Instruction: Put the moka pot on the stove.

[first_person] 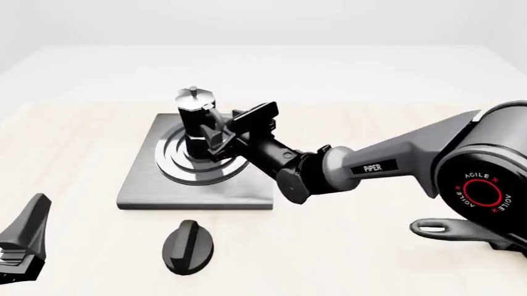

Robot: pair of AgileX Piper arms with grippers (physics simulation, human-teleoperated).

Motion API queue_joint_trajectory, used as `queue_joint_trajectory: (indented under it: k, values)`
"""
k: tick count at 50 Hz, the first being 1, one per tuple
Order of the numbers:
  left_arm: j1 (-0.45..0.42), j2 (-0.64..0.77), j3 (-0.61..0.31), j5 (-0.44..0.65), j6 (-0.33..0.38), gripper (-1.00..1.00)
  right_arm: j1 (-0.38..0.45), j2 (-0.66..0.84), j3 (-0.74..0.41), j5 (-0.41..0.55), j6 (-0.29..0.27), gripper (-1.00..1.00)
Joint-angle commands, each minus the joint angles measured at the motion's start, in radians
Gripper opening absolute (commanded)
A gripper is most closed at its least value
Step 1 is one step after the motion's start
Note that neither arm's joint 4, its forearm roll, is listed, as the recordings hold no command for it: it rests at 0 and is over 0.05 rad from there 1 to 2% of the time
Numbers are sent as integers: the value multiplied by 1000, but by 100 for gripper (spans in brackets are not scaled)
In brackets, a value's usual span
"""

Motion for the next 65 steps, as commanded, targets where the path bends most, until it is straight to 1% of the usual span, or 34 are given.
queue_joint_trajectory:
  k: [1,34,54,65]
  values:
    - [0,0,0,0,0,100,-8,-26,28,-6,-7,100]
    - [0,0,0,0,0,100,-13,-138,157,-34,-27,100]
    - [0,0,0,0,0,100,-23,-197,238,-65,-27,100]
    - [0,0,0,0,0,100,-46,-217,279,-87,-24,100]
